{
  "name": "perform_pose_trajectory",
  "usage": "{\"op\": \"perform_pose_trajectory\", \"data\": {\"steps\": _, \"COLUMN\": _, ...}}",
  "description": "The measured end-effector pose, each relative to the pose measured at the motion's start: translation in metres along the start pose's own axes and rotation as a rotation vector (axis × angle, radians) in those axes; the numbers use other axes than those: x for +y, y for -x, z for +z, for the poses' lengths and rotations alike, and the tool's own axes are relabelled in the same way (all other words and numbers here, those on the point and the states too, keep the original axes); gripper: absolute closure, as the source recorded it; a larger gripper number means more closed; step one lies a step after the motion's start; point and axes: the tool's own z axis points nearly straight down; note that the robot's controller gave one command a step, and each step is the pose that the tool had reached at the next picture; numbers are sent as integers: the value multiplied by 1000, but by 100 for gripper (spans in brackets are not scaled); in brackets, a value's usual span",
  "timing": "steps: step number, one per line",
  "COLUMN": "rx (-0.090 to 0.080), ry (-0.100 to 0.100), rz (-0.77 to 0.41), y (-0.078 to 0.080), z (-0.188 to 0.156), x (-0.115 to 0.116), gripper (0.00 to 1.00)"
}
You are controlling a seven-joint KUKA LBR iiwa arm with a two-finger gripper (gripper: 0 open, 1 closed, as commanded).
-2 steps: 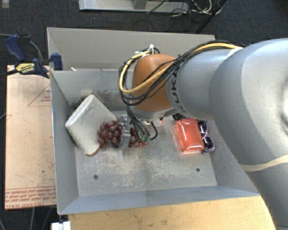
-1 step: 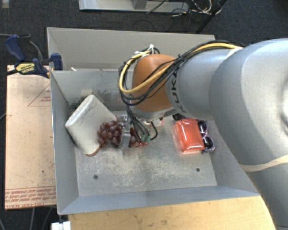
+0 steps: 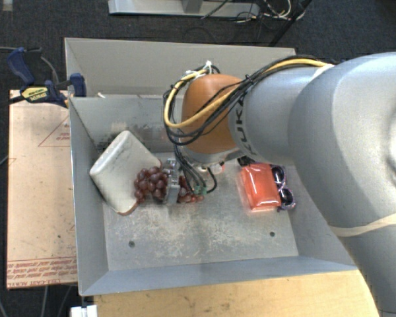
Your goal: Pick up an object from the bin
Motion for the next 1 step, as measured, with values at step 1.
{"op": "perform_pose_trajectory", "data": {"steps": 1, "rx": 4, "ry": -1, "rz": 0, "y": -1, "z": -3, "x": 0, "gripper": 100}}
